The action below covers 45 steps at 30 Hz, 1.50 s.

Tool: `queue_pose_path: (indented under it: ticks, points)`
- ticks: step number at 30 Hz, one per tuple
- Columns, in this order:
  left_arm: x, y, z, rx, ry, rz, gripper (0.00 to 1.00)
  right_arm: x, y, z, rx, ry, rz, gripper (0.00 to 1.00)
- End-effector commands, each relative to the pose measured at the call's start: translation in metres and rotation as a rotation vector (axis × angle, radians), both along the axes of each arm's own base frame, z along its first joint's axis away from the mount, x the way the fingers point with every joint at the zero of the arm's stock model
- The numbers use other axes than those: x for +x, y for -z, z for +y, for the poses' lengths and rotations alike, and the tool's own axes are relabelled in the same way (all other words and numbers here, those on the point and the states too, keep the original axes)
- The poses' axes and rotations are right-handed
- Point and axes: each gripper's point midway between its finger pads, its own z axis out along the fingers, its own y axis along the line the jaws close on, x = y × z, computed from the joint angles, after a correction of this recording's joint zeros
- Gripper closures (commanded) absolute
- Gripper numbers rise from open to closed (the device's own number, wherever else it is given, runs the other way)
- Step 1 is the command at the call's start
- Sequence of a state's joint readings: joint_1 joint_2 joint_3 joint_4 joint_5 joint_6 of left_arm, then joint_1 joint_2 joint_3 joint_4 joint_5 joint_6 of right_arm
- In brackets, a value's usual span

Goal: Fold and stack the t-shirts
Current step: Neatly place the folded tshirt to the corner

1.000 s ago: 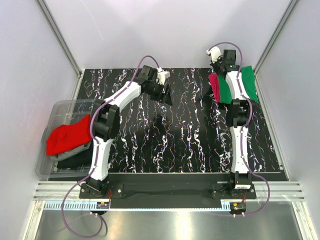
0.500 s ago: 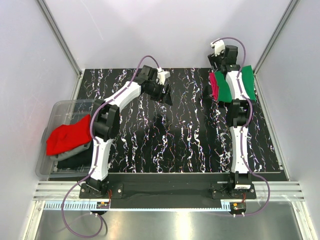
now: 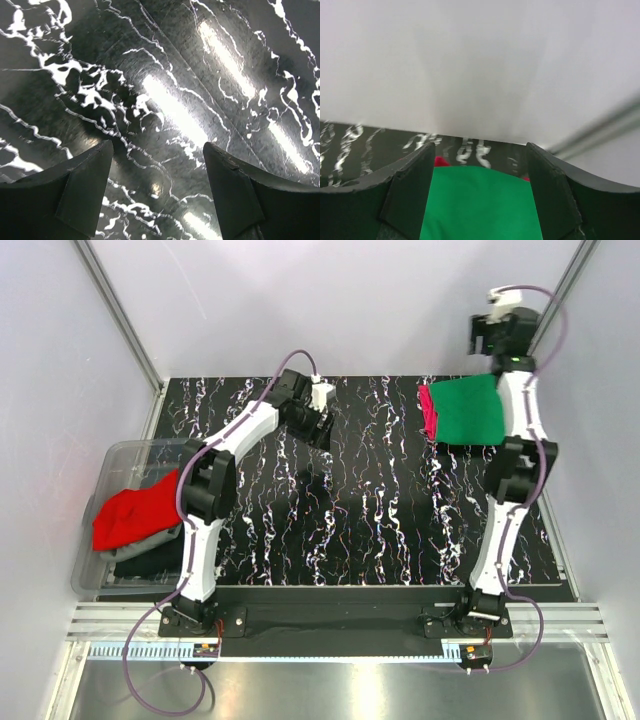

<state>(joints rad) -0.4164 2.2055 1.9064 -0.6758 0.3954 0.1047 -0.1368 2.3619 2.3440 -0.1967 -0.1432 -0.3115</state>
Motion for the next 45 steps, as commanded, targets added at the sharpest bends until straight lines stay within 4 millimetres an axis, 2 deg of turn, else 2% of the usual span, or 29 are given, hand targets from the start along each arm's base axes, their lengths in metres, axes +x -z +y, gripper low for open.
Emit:
queue_pose_path:
  ticks: [1,2,3,5,6,7,8,10,14,18,20,21,24,25,27,28,31,36,37,41,45]
  points:
    - [0.001,-0.042,0.013,-0.028,0.013,-0.08,0.21,-0.016,0.017,-0.071,0.142,0.095,0.041,0.22]
    - [-0.002,-0.038,0.016,-0.04,0.007,-0.055,0.21,-0.015,0.035,-0.08,0.195,0.102,0.064,0.23]
    - [-0.007,-0.037,0.013,-0.069,0.011,-0.026,0.21,-0.017,0.04,-0.094,0.224,0.097,0.067,0.24]
    - [-0.012,-0.032,0.013,-0.08,0.012,0.004,0.21,-0.016,0.063,-0.1,0.291,0.091,0.104,0.26]
    - [-0.015,-0.029,0.012,-0.086,0.015,0.016,0.21,-0.016,0.057,-0.103,0.324,0.059,0.093,0.3]
    - [-0.016,-0.027,0.011,-0.09,0.014,0.029,0.21,-0.016,0.078,-0.103,0.396,0.063,0.138,0.32]
    - [-0.018,-0.024,0.009,-0.096,0.02,0.04,0.21,-0.014,0.07,-0.102,0.439,0.036,0.122,0.33]
    - [-0.019,-0.019,0.004,-0.082,0.029,0.038,0.21,-0.014,0.081,-0.107,0.512,0.032,0.135,0.36]
    - [-0.02,-0.011,-0.006,-0.045,0.054,0.023,0.21,-0.013,0.089,-0.098,0.551,-0.021,0.15,0.39]
    - [-0.027,-0.008,-0.014,-0.043,0.075,0.031,0.2,-0.014,0.081,-0.096,0.555,-0.031,0.136,0.41]
    - [-0.03,-0.007,-0.017,-0.05,0.079,0.043,0.2,-0.014,0.068,-0.097,0.547,-0.018,0.115,0.4]
    - [-0.03,-0.006,-0.018,-0.053,0.079,0.045,0.2,-0.016,0.054,-0.096,0.534,-0.018,0.095,0.39]
    - [-0.031,-0.007,-0.023,-0.069,0.086,0.055,0.2,-0.016,0.039,-0.094,0.491,-0.005,0.075,0.35]
    - [-0.03,-0.009,-0.024,-0.072,0.086,0.053,0.2,-0.019,0.024,-0.093,0.45,-0.014,0.052,0.34]
    - [-0.028,-0.013,-0.026,-0.083,0.087,0.046,0.2,-0.021,0.019,-0.086,0.408,-0.017,0.051,0.33]
    - [-0.029,-0.013,-0.027,-0.087,0.087,0.051,0.2,-0.023,0.007,-0.085,0.371,-0.025,0.034,0.33]
    - [-0.029,-0.016,-0.028,-0.091,0.088,0.047,0.2,-0.027,0.002,-0.079,0.329,-0.036,0.034,0.33]
    - [-0.035,-0.015,-0.026,-0.093,0.088,0.061,0.2,-0.026,0.016,-0.074,0.355,-0.05,0.061,0.37]
    - [-0.036,-0.016,-0.025,-0.095,0.089,0.061,0.2,-0.027,0.016,-0.069,0.367,-0.079,0.065,0.41]
    - [-0.038,-0.014,-0.025,-0.096,0.088,0.073,0.2,-0.028,0.028,-0.054,0.423,-0.137,0.1,0.43]
    - [-0.039,-0.012,-0.025,-0.1,0.086,0.083,0.2,-0.027,0.06,-0.047,0.509,-0.145,0.166,0.46]
